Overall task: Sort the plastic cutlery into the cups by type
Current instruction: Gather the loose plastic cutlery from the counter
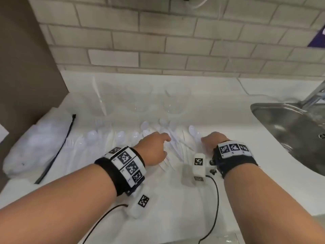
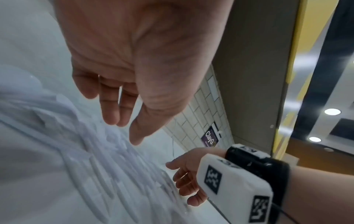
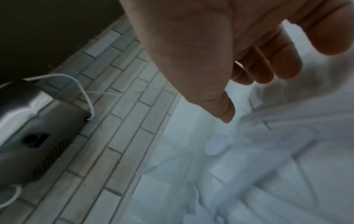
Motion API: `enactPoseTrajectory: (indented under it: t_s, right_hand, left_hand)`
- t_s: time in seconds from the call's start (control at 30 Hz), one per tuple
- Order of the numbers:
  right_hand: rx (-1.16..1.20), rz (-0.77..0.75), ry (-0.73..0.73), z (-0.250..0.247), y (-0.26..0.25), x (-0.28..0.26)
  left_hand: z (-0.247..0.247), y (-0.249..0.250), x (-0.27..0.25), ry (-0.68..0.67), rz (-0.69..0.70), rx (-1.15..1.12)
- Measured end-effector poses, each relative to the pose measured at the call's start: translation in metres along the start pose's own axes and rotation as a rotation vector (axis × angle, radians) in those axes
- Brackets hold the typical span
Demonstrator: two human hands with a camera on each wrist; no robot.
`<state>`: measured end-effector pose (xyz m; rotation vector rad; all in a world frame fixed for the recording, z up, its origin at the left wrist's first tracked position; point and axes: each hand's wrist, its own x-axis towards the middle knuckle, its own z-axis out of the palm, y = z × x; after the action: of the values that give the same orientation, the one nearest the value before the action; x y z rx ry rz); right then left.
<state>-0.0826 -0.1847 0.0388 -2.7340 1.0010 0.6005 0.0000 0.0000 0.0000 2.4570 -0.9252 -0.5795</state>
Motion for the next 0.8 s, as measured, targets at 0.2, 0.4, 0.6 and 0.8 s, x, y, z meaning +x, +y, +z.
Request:
enactPoseTrajectory:
  t_s: [0.2,0.4,0.6,0.8]
  right_hand:
    - [0.262,0.189,-0.002,0.019,-0.021,0.041]
    - [0.048,0.005,-0.007,0.019,-0.043,0.04]
    - [0.237,-0.033,-0.083,0.012,-0.044,0.029]
    - [0.005,-0.046,0.139,0.032,-0.072,0.028]
  left_hand:
    - [0.008,0.004,0.024,-0.137,-0.151,0.253]
    - [0.009,0.003,0.036,-0.164,-0.148,0.148]
    - [0.001,-0.007,0.041,-0.102,-0.192,0.009]
    - [0.001,-0.006,0.04,-0.139,-0.121,-0.026]
